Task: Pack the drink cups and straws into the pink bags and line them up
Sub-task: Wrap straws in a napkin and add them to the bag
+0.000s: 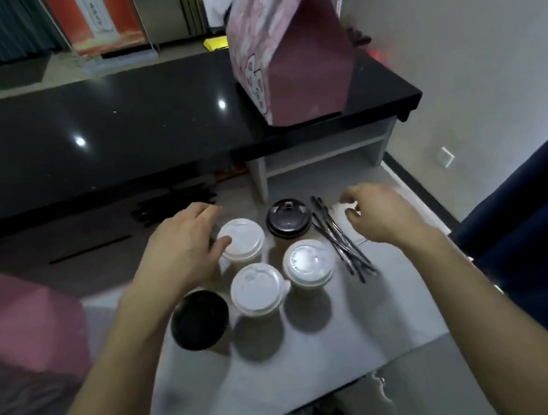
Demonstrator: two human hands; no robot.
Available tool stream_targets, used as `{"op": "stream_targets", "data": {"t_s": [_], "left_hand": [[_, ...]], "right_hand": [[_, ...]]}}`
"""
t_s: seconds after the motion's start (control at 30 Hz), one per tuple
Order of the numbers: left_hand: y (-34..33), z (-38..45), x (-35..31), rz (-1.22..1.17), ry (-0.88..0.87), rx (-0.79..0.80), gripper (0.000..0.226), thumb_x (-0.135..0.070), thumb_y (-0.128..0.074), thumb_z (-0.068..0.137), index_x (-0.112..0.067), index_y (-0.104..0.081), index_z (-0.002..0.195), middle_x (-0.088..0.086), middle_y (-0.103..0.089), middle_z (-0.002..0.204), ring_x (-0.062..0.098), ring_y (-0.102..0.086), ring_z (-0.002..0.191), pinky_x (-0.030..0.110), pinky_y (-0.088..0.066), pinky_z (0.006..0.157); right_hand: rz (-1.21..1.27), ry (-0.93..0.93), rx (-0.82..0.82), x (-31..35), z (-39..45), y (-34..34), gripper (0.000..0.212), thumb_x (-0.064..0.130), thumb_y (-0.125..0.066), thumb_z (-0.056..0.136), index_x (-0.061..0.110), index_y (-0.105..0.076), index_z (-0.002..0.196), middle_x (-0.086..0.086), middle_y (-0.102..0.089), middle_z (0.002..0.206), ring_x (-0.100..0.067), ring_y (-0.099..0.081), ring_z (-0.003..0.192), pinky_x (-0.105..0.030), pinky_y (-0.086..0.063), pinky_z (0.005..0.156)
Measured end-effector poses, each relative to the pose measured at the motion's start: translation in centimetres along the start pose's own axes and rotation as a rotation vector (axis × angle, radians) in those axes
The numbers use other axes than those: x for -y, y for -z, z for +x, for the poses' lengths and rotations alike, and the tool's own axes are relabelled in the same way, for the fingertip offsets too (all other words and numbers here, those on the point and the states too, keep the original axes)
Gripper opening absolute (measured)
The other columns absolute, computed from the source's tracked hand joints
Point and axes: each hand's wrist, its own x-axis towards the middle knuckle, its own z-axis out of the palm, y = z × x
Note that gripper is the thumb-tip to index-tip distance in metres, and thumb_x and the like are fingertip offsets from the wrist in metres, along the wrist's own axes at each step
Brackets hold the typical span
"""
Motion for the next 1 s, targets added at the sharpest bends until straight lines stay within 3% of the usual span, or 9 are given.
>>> {"op": "stream_targets", "data": {"t_s": [0.1,0.27,0.37,0.57,0.73,0.83,0.9,1.0], "left_hand": [[-1.5,1.2,-3.2,-0.007,0.044,0.028,0.056,-0.047,-0.064,0.105,-0.026,-0.053,0.156,-0.003,-0.054,0.157,0.027,-0.060,0.133,0.045,-0.051,0.105],[-2.9,2.5,-6.6,-0.025,0.079,0.039,0.055,-0.046,-0.064,0.105,-0.024,-0.055,0.155,-0.001,-0.057,0.154,0.027,-0.059,0.135,0.045,-0.048,0.109],[-3.3,3.0,-7.7,-0.049,0.093,0.017,0.054,-0.045,-0.066,0.104,-0.023,-0.058,0.152,0.000,-0.059,0.152,0.027,-0.059,0.135,0.047,-0.048,0.110],[-4.1,3.8,-9.8,-0.124,0.085,-0.086,0.038,-0.039,-0.070,0.104,-0.023,-0.070,0.138,-0.002,-0.069,0.133,0.024,-0.063,0.124,0.046,-0.049,0.106],[-6.0,5.4,-12.9,-0.617,0.223,-0.174,0.015,-0.036,-0.073,0.103,-0.028,-0.083,0.110,-0.019,-0.078,0.092,-0.001,-0.072,0.085,0.021,-0.057,0.083],[-7.2,6.7,-14.8,-0.916,0.295,-0.080,0.019,-0.044,-0.071,0.105,-0.028,-0.082,0.107,-0.012,-0.082,0.089,0.005,-0.076,0.071,0.028,-0.059,0.072],[-7.9,7.2,-15.4,-1.020,0.327,-0.091,0.018,-0.041,-0.075,0.103,-0.024,-0.082,0.103,-0.010,-0.082,0.086,0.006,-0.074,0.066,0.025,-0.055,0.064],[-8.4,7.5,-15.4,-1.096,0.387,-0.169,0.013,-0.033,-0.081,0.099,-0.020,-0.082,0.096,-0.005,-0.080,0.077,0.005,-0.070,0.063,0.018,-0.051,0.057]], "right_hand": [[0.037,-0.050,0.081,-3.7,1.0,-3.5,0.028,0.028,-0.067,0.096,0.021,-0.075,0.121,-0.005,-0.075,0.120,-0.031,-0.069,0.112,-0.039,-0.057,0.093],[0.063,-0.047,0.197,-5.1,1.8,-9.5,0.025,0.035,-0.075,0.087,0.013,-0.069,0.095,-0.014,-0.072,0.101,-0.037,-0.070,0.097,-0.035,-0.048,0.072],[0.071,-0.041,0.180,-5.4,2.1,-11.2,0.014,0.023,-0.067,0.090,0.011,-0.070,0.098,-0.014,-0.072,0.101,-0.039,-0.072,0.097,-0.037,-0.052,0.075],[0.257,-0.065,0.089,-6.2,1.9,-9.9,0.018,0.014,-0.060,0.091,0.011,-0.078,0.091,-0.014,-0.078,0.092,-0.037,-0.073,0.092,-0.040,-0.060,0.079],[0.655,-0.001,-0.115,-6.5,1.3,-6.9,0.009,0.027,-0.077,0.094,0.027,-0.077,0.085,0.011,-0.074,0.077,-0.004,-0.066,0.068,-0.026,-0.055,0.072],[0.810,0.132,-0.096,-5.6,0.7,-5.4,0.005,0.032,-0.081,0.095,0.029,-0.080,0.091,0.015,-0.075,0.078,-0.002,-0.066,0.067,-0.019,-0.054,0.067],[0.852,0.206,-0.098,-5.1,0.3,-5.1,0.004,0.034,-0.080,0.094,0.031,-0.081,0.092,0.019,-0.075,0.079,-0.002,-0.066,0.068,-0.015,-0.052,0.066],[0.904,0.212,-0.084,-5.1,0.1,-5.8,0.016,0.041,-0.073,0.100,0.030,-0.081,0.092,0.012,-0.077,0.080,-0.007,-0.071,0.068,-0.022,-0.056,0.068]]}}
